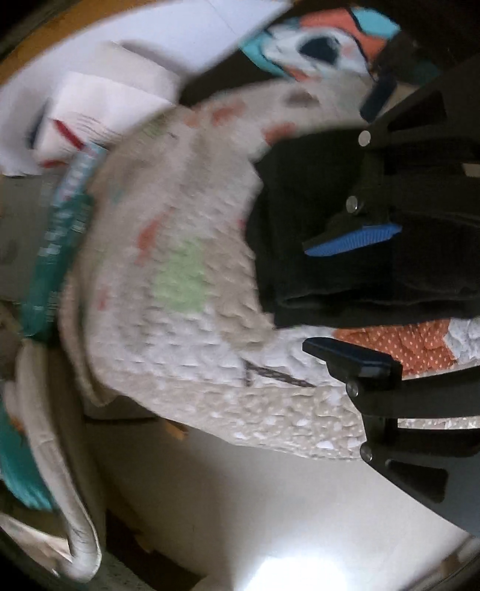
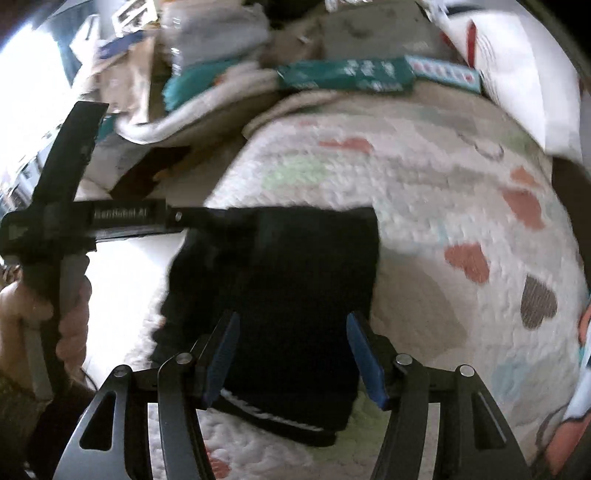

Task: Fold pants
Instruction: 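Lower the folded black pants onto the quilt with the right gripper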

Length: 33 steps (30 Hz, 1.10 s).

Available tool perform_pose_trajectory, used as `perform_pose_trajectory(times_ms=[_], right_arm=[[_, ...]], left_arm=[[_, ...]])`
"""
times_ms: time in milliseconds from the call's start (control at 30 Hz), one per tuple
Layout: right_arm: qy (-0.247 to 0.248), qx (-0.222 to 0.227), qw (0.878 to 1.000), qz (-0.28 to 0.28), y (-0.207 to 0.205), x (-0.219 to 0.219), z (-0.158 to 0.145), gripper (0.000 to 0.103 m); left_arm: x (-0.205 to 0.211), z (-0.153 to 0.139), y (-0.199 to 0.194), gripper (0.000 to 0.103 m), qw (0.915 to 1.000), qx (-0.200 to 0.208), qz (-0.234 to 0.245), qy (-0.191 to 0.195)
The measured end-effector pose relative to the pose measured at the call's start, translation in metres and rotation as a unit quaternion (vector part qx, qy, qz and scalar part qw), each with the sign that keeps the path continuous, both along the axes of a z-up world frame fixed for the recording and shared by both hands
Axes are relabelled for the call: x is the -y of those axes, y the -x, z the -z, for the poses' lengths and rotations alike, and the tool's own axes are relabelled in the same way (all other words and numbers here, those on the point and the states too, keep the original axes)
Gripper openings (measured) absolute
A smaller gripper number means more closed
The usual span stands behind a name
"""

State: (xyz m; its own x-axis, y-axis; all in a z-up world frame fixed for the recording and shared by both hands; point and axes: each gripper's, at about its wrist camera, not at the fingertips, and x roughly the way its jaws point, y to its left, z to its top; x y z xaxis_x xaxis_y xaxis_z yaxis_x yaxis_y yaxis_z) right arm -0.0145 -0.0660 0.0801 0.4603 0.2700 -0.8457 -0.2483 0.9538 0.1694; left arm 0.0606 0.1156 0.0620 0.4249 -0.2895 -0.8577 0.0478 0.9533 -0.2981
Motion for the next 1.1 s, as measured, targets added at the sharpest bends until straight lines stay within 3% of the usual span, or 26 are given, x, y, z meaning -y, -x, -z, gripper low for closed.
perform_pose_trajectory(times_ms=[100,200,300,433,500,833,1000,1100], right_arm=[[-0.004,-0.003,1.0,0.009,0.001,0.005,0.012,0.068],[-0.015,-0.011,1.0,0.011,-0.001,0.007,0.012,0.071],[-0.034,-0.017,0.999,0.006,-0.004,0.014,0.007,0.071],[-0.062,-0.009,0.998,0.018,-0.01,0.026,-0.003,0.071],[-0.077,-0.012,0.996,0.031,-0.018,0.033,-0.004,0.071],[-0.135,-0.037,0.987,0.078,-0.037,0.058,0.008,0.071],[-0.146,-0.043,0.985,0.086,-0.037,0.063,0.013,0.071],[-0.146,-0.042,0.985,0.088,-0.038,0.064,0.013,0.072]], left_arm=[[-0.006,0.016,-0.005,0.066,0.9994,-0.024,-0.018,-0.014],[-0.026,0.016,-0.007,0.064,0.9981,-0.041,-0.046,0.005],[-0.048,0.015,-0.002,0.064,0.9935,-0.05,-0.07,0.075],[-0.066,0.016,0.015,0.064,0.9794,-0.059,-0.093,0.169],[-0.06,0.02,0.018,0.064,0.9776,-0.062,-0.091,0.179],[-0.019,0.027,0.024,0.064,0.988,-0.051,-0.037,0.141],[-0.01,0.017,0.026,0.064,0.9952,-0.026,-0.031,0.089],[-0.001,0.007,0.03,0.064,0.9991,0.004,-0.032,0.028]])
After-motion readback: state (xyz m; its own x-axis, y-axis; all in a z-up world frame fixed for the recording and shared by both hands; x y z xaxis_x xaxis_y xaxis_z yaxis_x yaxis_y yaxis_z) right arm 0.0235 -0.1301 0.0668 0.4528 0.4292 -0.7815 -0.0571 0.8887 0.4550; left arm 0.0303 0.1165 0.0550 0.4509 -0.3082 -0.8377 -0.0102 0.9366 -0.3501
